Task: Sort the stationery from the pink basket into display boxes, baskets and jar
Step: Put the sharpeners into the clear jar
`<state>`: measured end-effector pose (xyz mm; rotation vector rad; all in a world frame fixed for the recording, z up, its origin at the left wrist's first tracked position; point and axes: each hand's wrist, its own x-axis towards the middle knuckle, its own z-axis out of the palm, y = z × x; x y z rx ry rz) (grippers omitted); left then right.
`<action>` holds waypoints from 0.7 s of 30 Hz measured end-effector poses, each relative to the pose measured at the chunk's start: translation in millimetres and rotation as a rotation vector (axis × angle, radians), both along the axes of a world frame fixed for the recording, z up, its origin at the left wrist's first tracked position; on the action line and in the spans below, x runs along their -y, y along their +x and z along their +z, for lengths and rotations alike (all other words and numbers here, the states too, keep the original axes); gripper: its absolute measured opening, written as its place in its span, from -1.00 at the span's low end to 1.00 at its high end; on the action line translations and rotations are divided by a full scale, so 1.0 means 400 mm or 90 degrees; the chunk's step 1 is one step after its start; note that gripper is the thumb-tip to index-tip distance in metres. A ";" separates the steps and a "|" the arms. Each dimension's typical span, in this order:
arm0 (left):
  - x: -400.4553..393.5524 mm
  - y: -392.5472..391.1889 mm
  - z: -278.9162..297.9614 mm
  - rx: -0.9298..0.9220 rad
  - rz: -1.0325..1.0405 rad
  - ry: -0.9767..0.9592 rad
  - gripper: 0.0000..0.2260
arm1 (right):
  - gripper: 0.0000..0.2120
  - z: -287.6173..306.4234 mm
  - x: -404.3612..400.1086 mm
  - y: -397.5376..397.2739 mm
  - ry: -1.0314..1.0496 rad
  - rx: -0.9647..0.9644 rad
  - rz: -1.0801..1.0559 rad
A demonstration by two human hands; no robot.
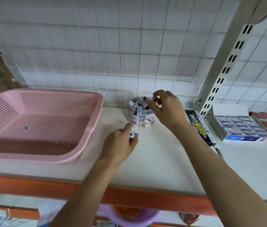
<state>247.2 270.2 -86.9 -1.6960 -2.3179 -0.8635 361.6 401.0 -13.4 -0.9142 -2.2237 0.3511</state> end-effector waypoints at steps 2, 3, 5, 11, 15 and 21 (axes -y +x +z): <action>0.008 0.000 0.006 0.053 -0.007 0.043 -0.73 | -0.67 0.036 -0.036 -0.059 -0.009 -0.018 -0.015; 0.010 -0.002 0.010 0.073 -0.008 0.062 -0.74 | -0.68 0.045 -0.053 -0.086 -0.019 -0.027 -0.024; 0.011 -0.006 0.021 0.098 -0.010 0.090 -0.75 | -0.69 0.037 -0.082 -0.128 -0.059 0.004 -0.041; -0.017 -0.025 0.091 0.078 0.005 0.173 -0.71 | -0.64 0.005 -0.092 -0.128 -0.040 0.191 -0.028; -0.119 -0.028 0.165 0.091 -0.007 0.213 -0.68 | -0.48 0.004 -0.079 -0.063 -0.004 0.096 -0.058; -0.308 -0.060 0.206 0.088 -0.034 0.072 -0.62 | -0.77 -0.055 -0.035 0.068 -0.021 0.018 -0.054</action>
